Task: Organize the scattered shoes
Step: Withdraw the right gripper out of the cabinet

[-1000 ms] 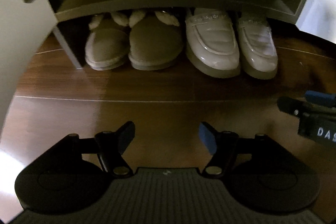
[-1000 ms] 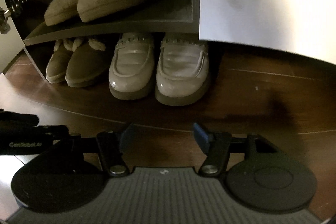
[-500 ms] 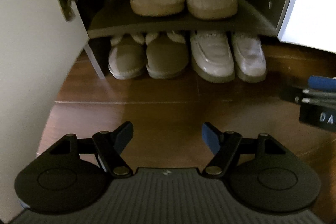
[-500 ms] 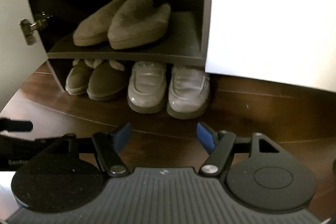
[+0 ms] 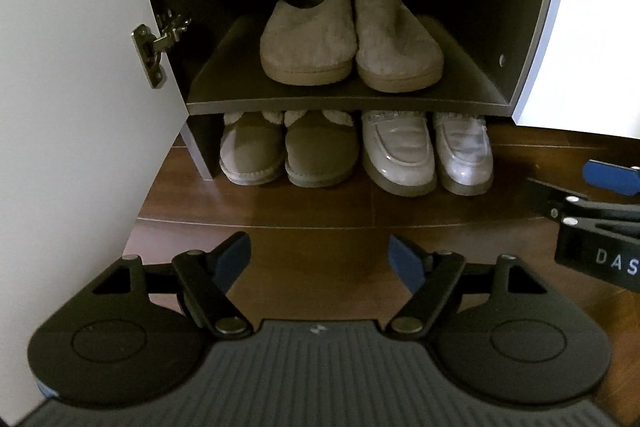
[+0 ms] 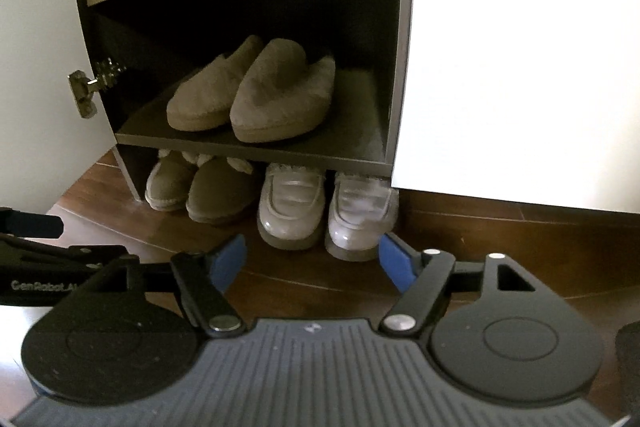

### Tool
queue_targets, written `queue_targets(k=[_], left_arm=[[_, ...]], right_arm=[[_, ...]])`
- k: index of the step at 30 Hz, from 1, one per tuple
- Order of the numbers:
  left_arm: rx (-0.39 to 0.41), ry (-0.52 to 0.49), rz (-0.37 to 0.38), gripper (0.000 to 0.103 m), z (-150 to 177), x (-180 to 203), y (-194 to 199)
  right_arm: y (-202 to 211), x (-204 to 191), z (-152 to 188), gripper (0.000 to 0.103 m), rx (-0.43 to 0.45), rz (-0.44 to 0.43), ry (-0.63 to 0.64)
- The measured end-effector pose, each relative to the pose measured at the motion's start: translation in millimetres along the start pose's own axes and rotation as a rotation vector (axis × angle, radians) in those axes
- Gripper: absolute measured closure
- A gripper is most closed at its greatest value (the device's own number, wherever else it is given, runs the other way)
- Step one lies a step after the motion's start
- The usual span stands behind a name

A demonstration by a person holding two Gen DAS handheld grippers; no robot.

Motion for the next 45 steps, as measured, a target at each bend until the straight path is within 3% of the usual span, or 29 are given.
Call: queue_targets(k=[4, 8, 11, 15, 18, 22, 27, 31, 40, 43, 45], left_arm=[[-0.008, 0.007, -0.01, 0.021, 0.3, 0.2, -4.1], [-0.021, 0.023, -0.026, 0.015, 1.6, -3.4, -9.7], [-0.022, 0.035, -0.046, 0.01, 1.0, -8.8, -14.6], [-0.027, 0.053, -0.069, 0.009, 1.0, -16.3, -22.9], [-0.038, 0.064, -0.073, 0.009, 3.2, -21.3, -28.5], [-0.056, 0.084, -0.071, 0.01, 6.1, -26.2, -36.9], [-0.073, 0.102, -0.059, 0.01, 8.3, -29.2, -47.0], [-0.063, 0.065, -0.073, 0.01, 7.9, -26.4, -53.0], [-0.046, 0.04, -0.09, 0.01, -16.3, -22.7, -54.9], [-0.083, -0.005, -0.127, 0.01, -29.2, -20.1, -50.7], [-0.157, -0.008, -0.151, 0.01, -44.5, -20.1, -40.3]], right_arm=[[-2.2, 0.4, -0.5, 0.026, -0.006, -0.011, -0.008], [-5.3, -1.0, -0.5, 0.001, 0.0, -0.032, -0.02], [-8.2, -6.6, -2.0, 0.001, 0.028, -0.009, -0.005], [-10.2, -14.4, -3.7, 0.001, 0.113, 0.058, 0.011], [-15.7, -21.6, -2.7, 0.001, 0.125, 0.106, 0.063], [-16.4, -28.3, 2.0, 0.001, 0.165, 0.072, 0.127], [-24.8, -11.0, 3.0, 0.001, 0.139, -0.046, -0.008], [-39.3, -3.8, 6.2, 0.001, 0.082, -0.036, -0.045], [-57.1, -10.1, -4.1, 0.001, 0.093, -0.032, -0.019], [-55.5, -9.4, -24.2, 0.001, 0.053, -0.024, -0.031], [-46.7, -7.8, -42.9, 0.001, 0.012, -0.007, -0.063]])
Point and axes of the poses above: each gripper's, at about its wrist camera, not at the fingertips, and y roughly against the way its jaws point, x to its right, z to its underside, the point moved 2 cm from there along -y, roughly the way its jaws point, and after that the axes turned 13 degrees about x, right-handed, at the moved point
